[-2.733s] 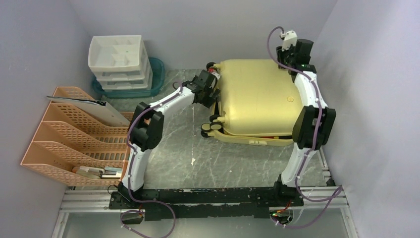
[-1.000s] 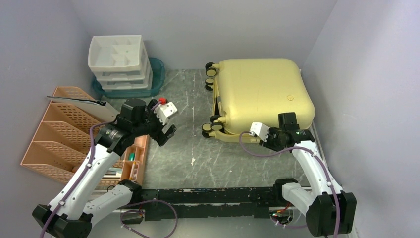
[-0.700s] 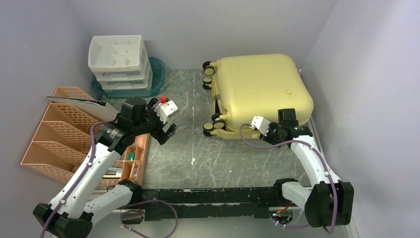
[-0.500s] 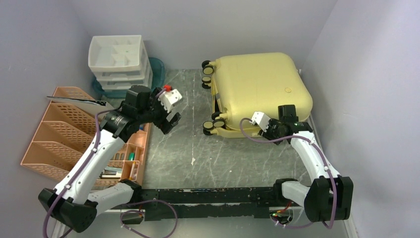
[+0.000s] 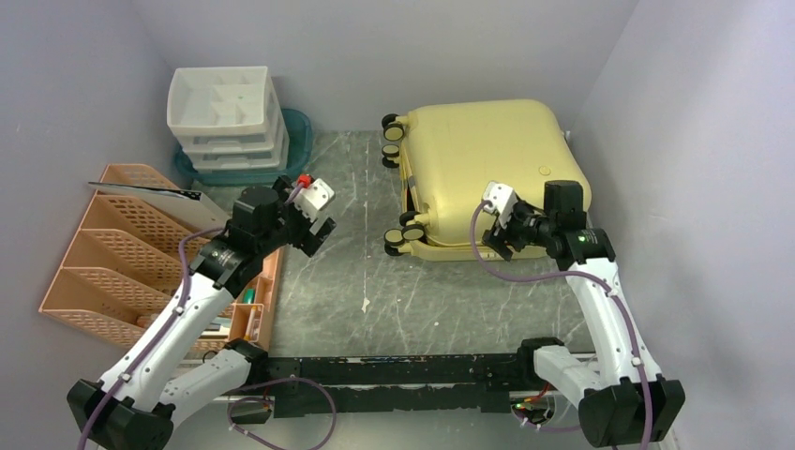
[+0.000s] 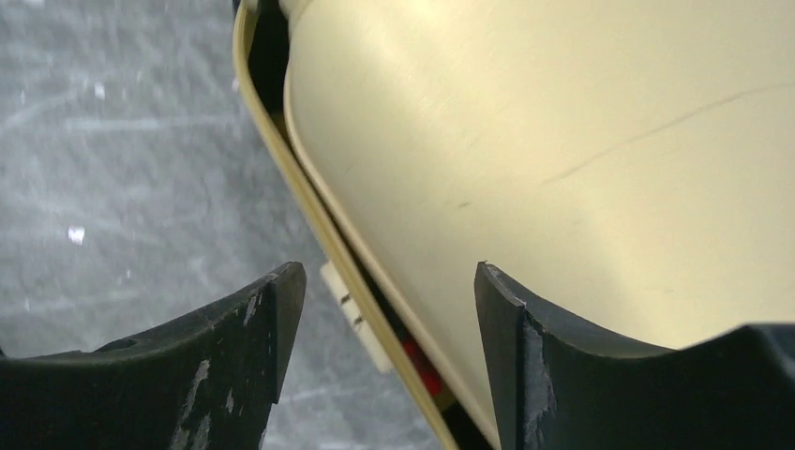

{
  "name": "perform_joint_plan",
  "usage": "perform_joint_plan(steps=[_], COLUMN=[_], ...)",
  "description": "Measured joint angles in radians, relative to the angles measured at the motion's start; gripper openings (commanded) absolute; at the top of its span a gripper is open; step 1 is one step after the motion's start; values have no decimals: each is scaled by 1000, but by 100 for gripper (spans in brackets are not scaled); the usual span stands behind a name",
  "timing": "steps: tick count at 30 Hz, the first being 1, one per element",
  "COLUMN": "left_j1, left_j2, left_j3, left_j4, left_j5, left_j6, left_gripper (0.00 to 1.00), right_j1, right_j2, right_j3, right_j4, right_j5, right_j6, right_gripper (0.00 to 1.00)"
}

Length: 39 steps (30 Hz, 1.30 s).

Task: Open, take out, and arrange the luggage
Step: Adjust the luggage at the center of the board.

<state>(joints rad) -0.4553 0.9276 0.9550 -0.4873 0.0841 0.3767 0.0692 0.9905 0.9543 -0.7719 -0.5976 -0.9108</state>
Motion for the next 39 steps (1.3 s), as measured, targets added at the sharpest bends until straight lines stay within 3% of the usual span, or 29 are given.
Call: perform_joint_plan(steps=[11, 18, 22, 26, 33, 39], left_j1=[0, 11, 19, 20, 55, 61], left_j2=[48, 224, 361, 445, 417, 454], left_j3=[-298, -535, -593, -595, -642, -733], left_j4=[438, 862, 1050, 1161, 1296, 1424], left_j5=[-147, -181, -188, -175, -161, -178], left_j6=[-61, -76, -84, -112, -162, -193], left_gripper=[97, 97, 96, 96, 97, 97], right_j1=[0, 0, 0, 0, 0, -4], right_j2=[-64, -53, -43, 17, 69, 79], right_j3=[53, 57, 55, 56, 56, 56], right_j4=[214, 262, 306, 330, 333, 333], right_j5=[-68, -55, -31, -23, -25, -42], right_j6=[265, 317, 348, 372, 381, 380], right_gripper=[82, 85, 90, 93, 100, 100])
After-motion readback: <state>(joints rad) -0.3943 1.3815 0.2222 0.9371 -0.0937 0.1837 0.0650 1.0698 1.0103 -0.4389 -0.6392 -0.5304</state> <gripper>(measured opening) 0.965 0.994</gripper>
